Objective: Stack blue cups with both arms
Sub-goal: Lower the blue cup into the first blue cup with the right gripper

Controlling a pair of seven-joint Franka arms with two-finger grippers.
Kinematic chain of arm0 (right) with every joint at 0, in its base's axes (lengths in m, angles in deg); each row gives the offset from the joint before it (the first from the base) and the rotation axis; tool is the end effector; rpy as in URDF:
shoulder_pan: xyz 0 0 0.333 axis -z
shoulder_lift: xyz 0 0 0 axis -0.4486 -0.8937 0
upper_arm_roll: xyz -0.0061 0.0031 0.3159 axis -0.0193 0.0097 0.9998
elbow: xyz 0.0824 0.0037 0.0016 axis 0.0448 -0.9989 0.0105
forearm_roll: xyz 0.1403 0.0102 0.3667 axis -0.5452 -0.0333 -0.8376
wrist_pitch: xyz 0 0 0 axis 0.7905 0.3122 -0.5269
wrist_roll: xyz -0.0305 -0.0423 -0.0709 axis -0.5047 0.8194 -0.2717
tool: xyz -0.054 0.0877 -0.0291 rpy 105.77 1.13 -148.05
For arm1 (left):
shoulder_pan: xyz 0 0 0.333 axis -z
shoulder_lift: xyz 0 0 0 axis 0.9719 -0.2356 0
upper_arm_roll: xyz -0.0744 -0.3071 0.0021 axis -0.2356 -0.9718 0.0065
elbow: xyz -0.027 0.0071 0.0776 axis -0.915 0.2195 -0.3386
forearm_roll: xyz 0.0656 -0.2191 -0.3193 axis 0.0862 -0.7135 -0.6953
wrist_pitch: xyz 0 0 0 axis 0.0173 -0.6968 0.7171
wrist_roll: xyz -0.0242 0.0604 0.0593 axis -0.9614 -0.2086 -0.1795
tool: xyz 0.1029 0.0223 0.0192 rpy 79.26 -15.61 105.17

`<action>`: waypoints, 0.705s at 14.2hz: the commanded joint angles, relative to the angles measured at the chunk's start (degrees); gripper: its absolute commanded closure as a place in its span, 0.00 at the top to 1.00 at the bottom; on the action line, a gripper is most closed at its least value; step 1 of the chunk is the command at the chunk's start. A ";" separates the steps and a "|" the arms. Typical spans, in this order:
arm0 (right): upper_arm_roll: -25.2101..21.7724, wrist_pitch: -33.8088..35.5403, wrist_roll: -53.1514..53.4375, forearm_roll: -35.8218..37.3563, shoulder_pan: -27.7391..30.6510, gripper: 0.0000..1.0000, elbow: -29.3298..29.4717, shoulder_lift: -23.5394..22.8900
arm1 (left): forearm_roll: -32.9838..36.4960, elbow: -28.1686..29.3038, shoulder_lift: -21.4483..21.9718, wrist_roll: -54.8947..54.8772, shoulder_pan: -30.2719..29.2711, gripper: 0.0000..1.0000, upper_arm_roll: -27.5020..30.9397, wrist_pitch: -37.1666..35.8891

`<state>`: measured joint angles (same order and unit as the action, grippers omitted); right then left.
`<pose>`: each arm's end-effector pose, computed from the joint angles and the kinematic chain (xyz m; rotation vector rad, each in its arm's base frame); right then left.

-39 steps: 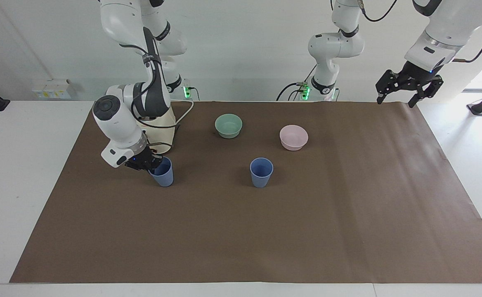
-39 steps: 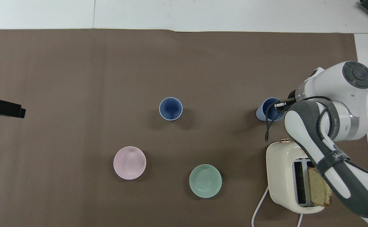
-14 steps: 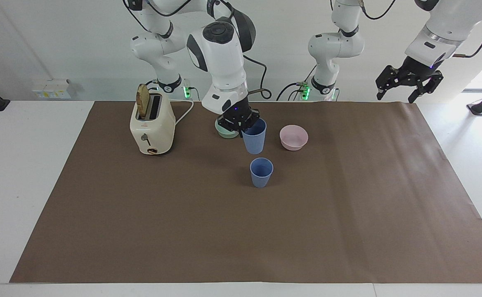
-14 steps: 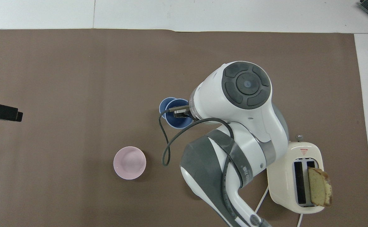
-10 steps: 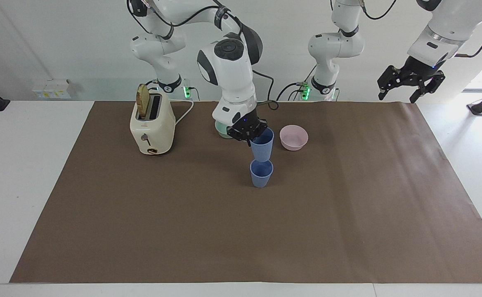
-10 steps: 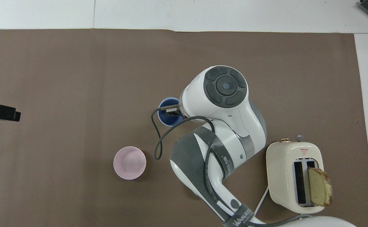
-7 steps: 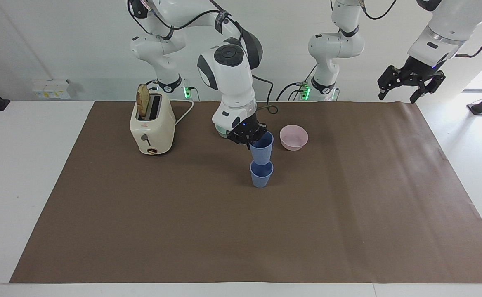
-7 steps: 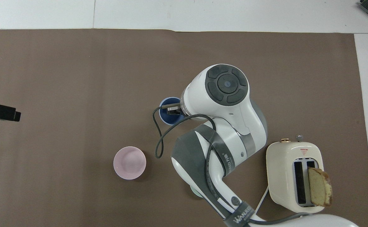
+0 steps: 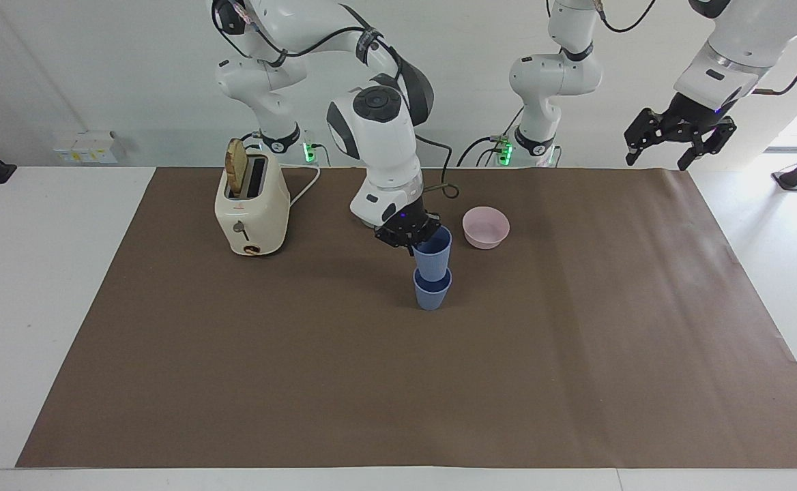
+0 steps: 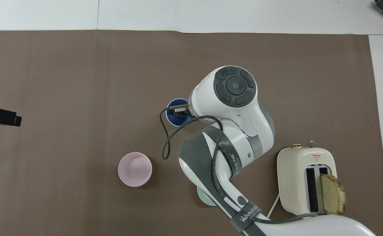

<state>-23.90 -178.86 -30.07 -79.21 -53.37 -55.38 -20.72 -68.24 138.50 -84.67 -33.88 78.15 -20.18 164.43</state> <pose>0.5736 0.3565 0.4640 -2.9633 -0.0995 -0.1016 0.5185 -0.0249 0.6603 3.0886 -0.2408 0.0008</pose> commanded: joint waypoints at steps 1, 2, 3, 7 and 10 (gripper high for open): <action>0.30 -0.43 0.29 -0.40 0.96 0.00 0.88 -0.64 | -0.54 0.95 0.94 0.32 -0.55 1.00 -0.23 0.44; 0.30 -0.43 0.29 -0.31 1.49 0.00 0.79 -0.55 | -0.54 0.95 0.94 0.32 -0.55 1.00 -0.23 0.44; 0.30 -0.52 0.29 -0.31 1.58 0.00 0.79 -0.64 | -0.54 0.95 0.94 0.32 -0.55 1.00 -0.14 0.44; 0.30 -1.75 0.29 -0.22 1.23 0.00 0.35 -1.34 | -0.54 0.95 0.94 0.32 -0.55 1.00 -0.23 0.44; 0.30 -1.75 0.29 -0.31 0.88 0.00 0.26 -1.34 | -0.54 0.95 0.85 0.32 -0.55 1.00 -0.23 0.44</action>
<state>-23.87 -179.81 -30.07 -79.21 -52.57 -55.40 -21.78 -68.24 138.50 -84.67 -33.88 78.15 -20.18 164.43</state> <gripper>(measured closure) 0.956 0.000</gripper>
